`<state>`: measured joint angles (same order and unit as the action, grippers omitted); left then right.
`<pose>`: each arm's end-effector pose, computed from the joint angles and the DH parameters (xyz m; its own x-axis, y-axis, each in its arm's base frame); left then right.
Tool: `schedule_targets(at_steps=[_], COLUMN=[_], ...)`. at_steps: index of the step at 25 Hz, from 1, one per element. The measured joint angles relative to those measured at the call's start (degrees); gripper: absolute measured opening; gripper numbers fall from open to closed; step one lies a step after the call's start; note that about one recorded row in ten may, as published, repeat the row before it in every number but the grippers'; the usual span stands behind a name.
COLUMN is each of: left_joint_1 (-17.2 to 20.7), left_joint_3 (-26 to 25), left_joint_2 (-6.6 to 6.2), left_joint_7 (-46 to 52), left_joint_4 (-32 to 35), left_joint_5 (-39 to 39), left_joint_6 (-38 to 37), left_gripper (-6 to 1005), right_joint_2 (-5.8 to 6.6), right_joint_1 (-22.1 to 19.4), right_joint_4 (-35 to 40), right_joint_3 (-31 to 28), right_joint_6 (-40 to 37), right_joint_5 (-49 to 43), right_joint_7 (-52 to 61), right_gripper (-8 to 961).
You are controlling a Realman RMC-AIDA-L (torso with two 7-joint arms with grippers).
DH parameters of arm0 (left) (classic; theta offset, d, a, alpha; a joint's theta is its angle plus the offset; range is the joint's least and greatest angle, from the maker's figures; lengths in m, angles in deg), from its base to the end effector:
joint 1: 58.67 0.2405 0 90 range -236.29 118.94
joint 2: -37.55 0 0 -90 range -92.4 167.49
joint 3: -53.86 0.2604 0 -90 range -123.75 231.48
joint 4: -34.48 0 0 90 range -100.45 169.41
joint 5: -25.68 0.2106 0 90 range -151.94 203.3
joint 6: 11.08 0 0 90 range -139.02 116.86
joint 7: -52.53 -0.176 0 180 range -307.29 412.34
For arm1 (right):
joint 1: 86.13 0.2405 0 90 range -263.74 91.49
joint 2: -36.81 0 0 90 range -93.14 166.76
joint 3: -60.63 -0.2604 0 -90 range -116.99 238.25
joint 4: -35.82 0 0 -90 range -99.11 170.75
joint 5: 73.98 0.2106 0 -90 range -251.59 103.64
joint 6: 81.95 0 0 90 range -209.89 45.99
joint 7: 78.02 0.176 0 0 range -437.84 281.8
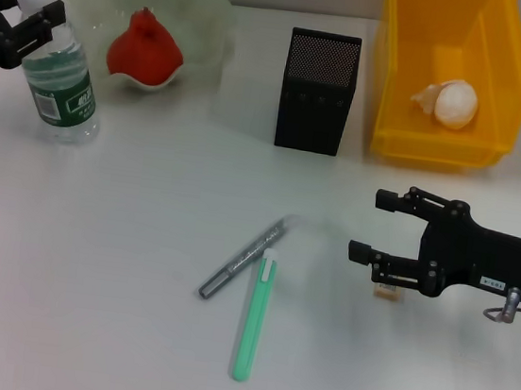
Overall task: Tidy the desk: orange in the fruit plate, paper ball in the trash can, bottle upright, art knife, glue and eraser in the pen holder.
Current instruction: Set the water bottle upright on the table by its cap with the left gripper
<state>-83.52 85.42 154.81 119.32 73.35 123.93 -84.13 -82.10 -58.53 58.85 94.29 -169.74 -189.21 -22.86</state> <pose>-0.3104 0.3842 0.0536 0.7686 0.1392 0.6244 0.5741 -0.5806 -0.5773 0.2824 0.3071 -0.0618 0.8154 -0.2033 -0.5420 -0.3714 -0.9019 -0.2205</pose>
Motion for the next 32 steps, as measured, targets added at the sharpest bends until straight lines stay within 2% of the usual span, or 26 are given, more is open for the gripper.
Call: schedule_targets(at_steps=[32], left_joint_1=[-0.48], left_joint_3=[0.17], left_joint_2=[-0.02], left_joint_7=[-0.70], left_joint_4=[-0.84], left_joint_5=[0.17], left_joint_6=[1.51], left_gripper=[495], right_joint_2=[0.35], right_joint_1=[0.36], right_joint_4=[0.09], right_joint_3=[0.00], right_joint_6=[0.20], right_joint_5=[0.02], right_joint_7=[0.74], right_gripper=[819])
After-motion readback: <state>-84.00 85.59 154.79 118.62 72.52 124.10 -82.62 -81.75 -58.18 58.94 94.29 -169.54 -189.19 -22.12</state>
